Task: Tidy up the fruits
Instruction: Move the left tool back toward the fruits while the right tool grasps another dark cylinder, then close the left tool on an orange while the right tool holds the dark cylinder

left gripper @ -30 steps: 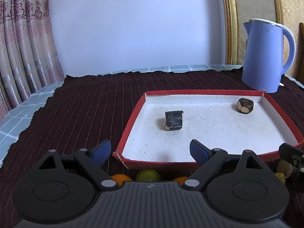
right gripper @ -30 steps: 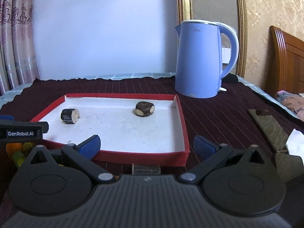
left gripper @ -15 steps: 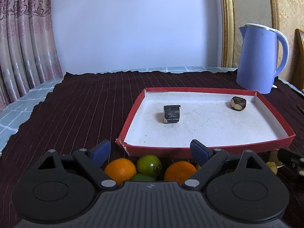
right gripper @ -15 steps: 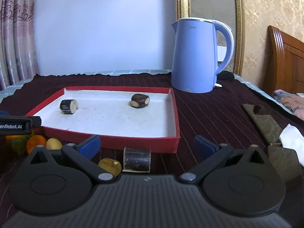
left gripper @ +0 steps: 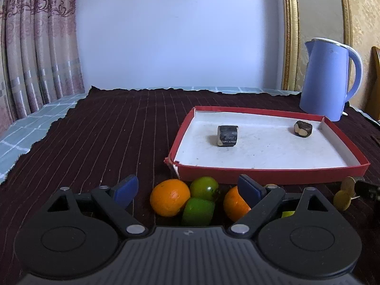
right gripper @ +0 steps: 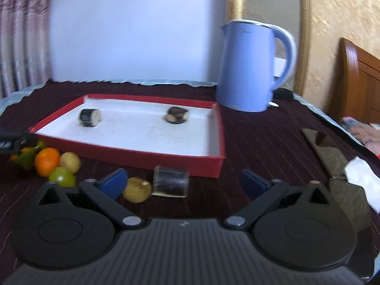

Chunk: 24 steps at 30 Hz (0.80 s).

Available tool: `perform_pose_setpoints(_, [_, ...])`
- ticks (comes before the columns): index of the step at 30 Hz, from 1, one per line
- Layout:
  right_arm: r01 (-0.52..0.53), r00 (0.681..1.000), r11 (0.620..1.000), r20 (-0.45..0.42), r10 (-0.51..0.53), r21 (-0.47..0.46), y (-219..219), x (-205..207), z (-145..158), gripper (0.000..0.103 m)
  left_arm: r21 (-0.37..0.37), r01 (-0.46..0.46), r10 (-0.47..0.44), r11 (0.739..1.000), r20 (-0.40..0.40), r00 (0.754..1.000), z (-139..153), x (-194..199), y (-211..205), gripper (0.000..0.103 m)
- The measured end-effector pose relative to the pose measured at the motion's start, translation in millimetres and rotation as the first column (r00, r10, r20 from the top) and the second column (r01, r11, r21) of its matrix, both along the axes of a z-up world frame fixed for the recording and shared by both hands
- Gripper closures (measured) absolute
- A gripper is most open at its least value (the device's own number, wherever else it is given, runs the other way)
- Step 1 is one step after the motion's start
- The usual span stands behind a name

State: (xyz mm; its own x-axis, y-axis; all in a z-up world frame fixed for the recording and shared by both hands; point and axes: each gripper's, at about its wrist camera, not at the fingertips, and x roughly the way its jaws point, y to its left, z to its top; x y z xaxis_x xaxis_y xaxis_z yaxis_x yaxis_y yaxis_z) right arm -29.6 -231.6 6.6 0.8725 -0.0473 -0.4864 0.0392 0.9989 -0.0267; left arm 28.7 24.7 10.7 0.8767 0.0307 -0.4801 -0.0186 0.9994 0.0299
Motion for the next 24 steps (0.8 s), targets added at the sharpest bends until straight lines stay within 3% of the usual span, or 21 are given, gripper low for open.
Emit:
perform_pose_setpoints(9, [0.017, 0.998, 1.0, -0.061, -0.017, -0.001, 4, 26, -8, 0.026, 0.023, 0.006, -0.007, 1.0, 0.033, 0.999, -3, -7, -3, 0.012])
perform_pose_setpoints(13, [-0.013, 0.994, 0.997, -0.106, 0.021, 0.08, -2, 33, -13, 0.065, 0.018, 0.01, -0.011, 1.0, 0.027, 1.0, -3, -8, 0, 0.012])
perform_pose_setpoints(14, [-0.026, 0.993, 0.995, -0.112, 0.037, 0.101, -3, 33, -14, 0.07, 0.011, 0.009, -0.009, 1.0, 0.022, 1.0, -3, -8, 2, 0.012])
perform_pose_setpoints(20, [-0.029, 0.995, 0.996, -0.094, 0.038, 0.089, -2, 25, -14, 0.073, -0.016, 0.028, -0.028, 0.999, -0.007, 1.0, -5, -13, 16, 0.012])
perform_pose_setpoints(24, [-0.013, 0.998, 0.996, -0.068, 0.02, 0.092, -7, 19, -11, 0.073, -0.021, 0.087, -0.088, 0.996, -0.039, 0.995, -11, -19, 26, 0.012])
